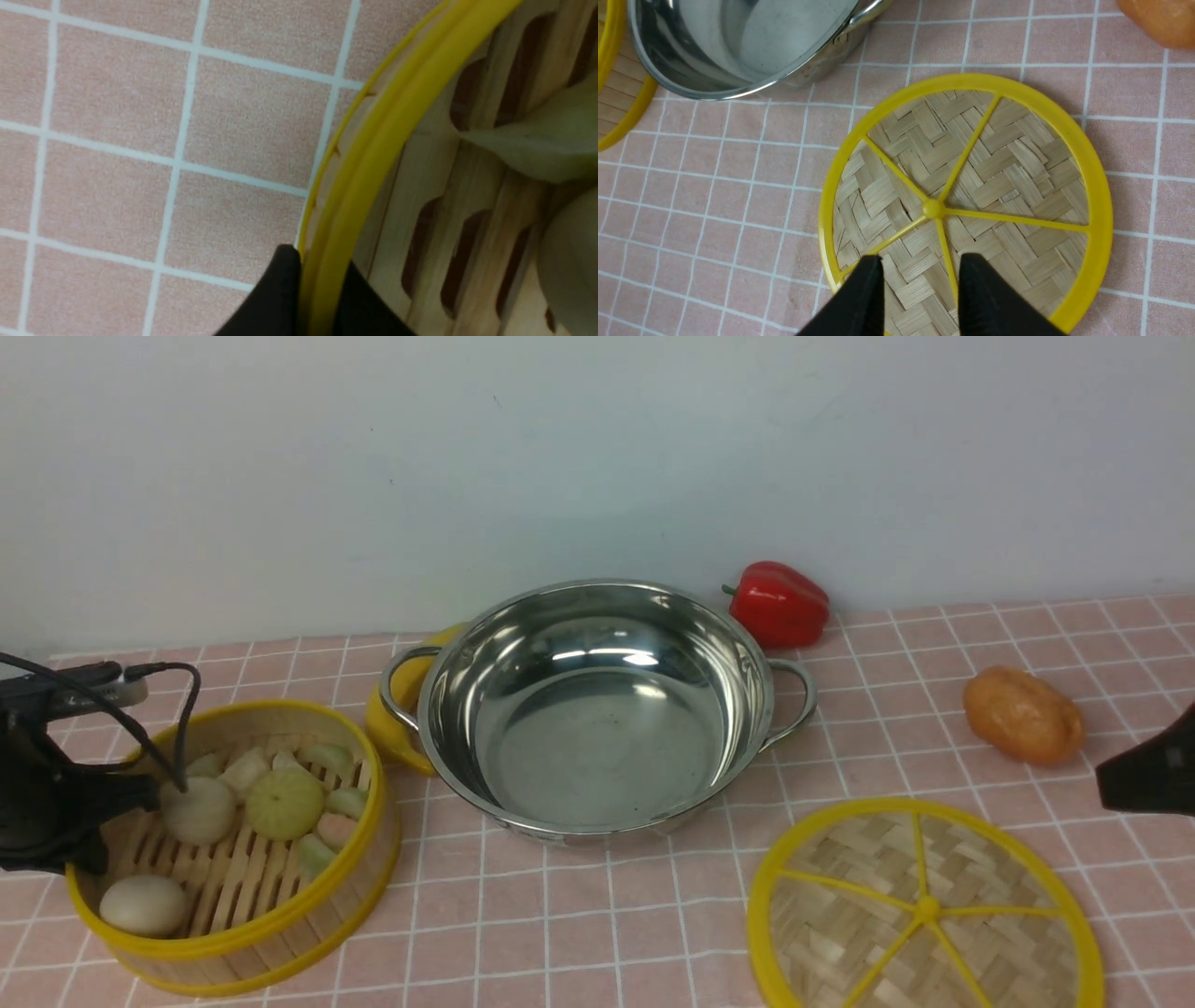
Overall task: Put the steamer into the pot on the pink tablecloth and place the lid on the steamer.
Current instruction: 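Grasp the rim of the steamer basket holding the buns with the left gripper, then place the bamboo steamer basket with dumplings into the steel pot with the left gripper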
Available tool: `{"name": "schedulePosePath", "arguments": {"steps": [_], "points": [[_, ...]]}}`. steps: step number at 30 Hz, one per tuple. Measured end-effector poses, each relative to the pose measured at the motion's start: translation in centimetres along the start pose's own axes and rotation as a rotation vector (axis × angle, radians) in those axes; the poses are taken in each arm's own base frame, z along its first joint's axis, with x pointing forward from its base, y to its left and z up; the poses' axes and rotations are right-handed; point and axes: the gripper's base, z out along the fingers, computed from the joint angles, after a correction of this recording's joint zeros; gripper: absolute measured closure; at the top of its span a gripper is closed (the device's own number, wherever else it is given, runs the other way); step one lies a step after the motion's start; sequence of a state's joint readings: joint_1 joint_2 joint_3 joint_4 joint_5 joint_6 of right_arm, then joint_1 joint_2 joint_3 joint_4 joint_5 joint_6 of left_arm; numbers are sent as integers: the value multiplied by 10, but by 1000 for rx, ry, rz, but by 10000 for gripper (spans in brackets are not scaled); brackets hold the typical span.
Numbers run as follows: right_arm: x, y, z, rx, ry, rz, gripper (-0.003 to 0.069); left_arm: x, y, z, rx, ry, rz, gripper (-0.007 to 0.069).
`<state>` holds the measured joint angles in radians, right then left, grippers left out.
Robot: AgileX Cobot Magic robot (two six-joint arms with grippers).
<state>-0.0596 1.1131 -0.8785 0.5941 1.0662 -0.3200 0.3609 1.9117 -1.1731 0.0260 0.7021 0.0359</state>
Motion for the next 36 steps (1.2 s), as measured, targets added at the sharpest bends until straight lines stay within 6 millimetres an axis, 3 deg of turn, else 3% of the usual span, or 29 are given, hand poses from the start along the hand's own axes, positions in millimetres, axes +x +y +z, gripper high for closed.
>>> {"name": "schedulePosePath", "arguments": {"steps": [4,6,9,11,14,17,18,21,23,24,25,27,31,36], "points": [[0,0,0,-1,1,1,414,-5,11,-6,-6,20,-38,595],[0,0,0,-2,1,1,414,-13,31,-19,-28,30,-80,592],[0,0,0,-2,1,1,414,-18,44,-29,-37,31,-109,592],[0,0,0,-3,0,2,414,-27,58,-52,-38,2,-131,592],[0,0,1,-3,2,3,414,-34,59,-73,-3,-28,-133,592],[0,-1,2,-3,7,5,414,-47,29,-109,115,-105,-65,592],[0,-1,2,-3,7,5,414,-48,27,-111,116,-110,-59,592],[0,-1,2,-3,7,5,414,-58,-42,-133,200,-153,107,592],[0,-1,2,-3,7,5,414,-59,-74,-138,224,-163,185,592],[0,-1,2,-3,7,5,414,-58,-107,-141,249,-171,253,592],[0,-1,2,-3,7,5,414,-58,-121,-141,259,-175,278,592],[0,-1,2,-3,7,6,414,-55,-172,-139,291,-185,371,592],[0,-1,2,-3,9,6,414,-56,-225,-123,275,-179,448,592],[0,0,2,-4,11,6,414,-64,-256,-96,217,-156,491,592]]}}
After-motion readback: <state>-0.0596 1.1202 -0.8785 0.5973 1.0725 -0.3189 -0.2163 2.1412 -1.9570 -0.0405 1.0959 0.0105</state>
